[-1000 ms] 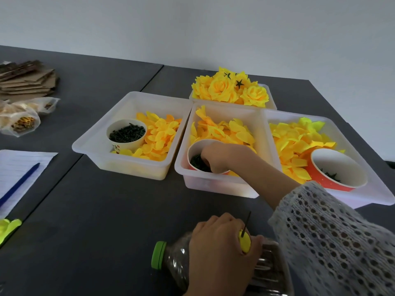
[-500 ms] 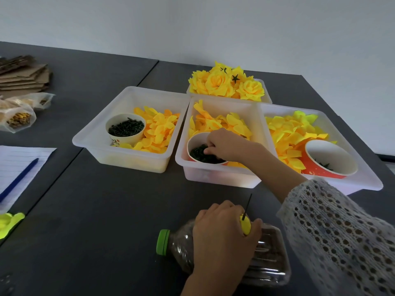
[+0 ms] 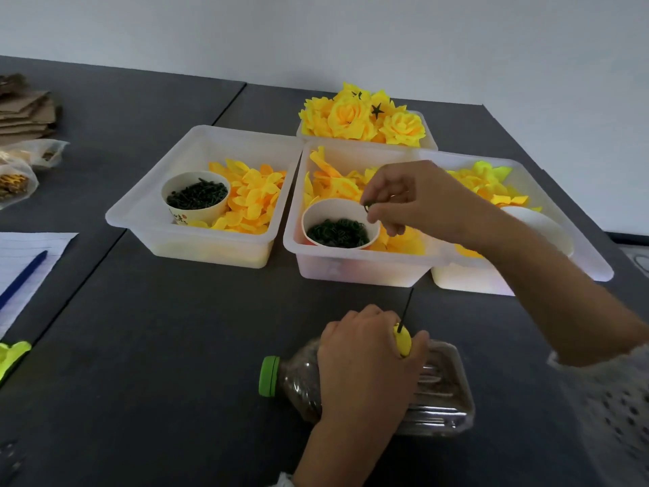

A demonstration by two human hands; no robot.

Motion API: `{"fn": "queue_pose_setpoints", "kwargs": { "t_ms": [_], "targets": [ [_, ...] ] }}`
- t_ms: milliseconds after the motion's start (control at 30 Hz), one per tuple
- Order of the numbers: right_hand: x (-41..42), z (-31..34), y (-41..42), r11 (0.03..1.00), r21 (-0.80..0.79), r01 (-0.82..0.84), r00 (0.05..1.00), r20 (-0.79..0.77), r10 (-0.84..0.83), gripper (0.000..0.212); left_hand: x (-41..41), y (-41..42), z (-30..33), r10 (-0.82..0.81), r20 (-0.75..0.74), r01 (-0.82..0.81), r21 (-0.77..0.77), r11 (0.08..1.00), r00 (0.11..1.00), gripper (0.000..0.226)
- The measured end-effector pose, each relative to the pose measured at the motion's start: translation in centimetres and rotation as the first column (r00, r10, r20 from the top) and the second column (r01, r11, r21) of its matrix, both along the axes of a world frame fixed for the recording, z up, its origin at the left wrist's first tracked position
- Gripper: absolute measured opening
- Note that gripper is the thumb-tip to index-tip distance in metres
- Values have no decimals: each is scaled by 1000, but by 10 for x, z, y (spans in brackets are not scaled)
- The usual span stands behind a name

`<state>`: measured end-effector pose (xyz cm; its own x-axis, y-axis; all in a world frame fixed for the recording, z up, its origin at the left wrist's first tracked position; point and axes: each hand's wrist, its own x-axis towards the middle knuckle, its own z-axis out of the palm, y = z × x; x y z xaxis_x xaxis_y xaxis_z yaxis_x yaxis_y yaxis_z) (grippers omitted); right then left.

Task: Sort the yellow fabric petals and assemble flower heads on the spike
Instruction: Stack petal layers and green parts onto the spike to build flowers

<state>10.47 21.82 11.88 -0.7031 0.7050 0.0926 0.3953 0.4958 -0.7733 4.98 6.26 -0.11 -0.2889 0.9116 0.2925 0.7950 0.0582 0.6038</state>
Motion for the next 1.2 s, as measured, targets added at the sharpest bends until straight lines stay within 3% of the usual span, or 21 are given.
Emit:
{"fn": "queue_pose_setpoints", "kwargs": {
  "t_ms": [167,267,600,1200],
  "targets": [
    [49,31,-58,965,-192,-177,984,-67,167,22,2,0,1,28,-16,-27,44,999,999,34],
    [53,32,-76,952,-239,-189,981,-91,172,22,3,-1,1,73,-70,-65,105,992,995,33],
    [47,28,-90,988,-54,-145,978,142,151,16,2,-3,6,113,-125,-88,191,978,986,34],
    [48,22,-93,993,21,-115,982,156,110,15,4,0,4,142,-125,-106,259,960,982,40]
  ]
}}
